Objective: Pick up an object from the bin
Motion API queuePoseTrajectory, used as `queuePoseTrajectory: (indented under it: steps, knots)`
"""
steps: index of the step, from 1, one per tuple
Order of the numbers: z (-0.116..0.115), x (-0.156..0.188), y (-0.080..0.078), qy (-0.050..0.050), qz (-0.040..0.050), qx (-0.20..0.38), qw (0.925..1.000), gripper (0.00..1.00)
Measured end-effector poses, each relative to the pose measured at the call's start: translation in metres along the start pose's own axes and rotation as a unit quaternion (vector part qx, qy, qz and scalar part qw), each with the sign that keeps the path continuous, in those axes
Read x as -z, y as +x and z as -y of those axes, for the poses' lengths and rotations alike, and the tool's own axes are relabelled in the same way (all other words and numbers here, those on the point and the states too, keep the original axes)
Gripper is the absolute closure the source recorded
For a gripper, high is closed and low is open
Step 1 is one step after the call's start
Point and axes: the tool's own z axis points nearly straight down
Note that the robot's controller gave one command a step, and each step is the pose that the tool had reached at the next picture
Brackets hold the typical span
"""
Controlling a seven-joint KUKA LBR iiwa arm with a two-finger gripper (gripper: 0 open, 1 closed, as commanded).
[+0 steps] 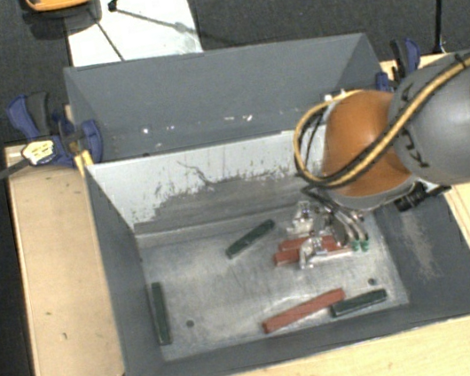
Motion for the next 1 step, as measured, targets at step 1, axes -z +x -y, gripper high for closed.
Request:
queuePoseTrajectory:
  steps: [1]
  knots:
    - [0.0065, 0.1597, -0.001, 0.0, -0.0004, -0.02, 0.9998, 1.0]
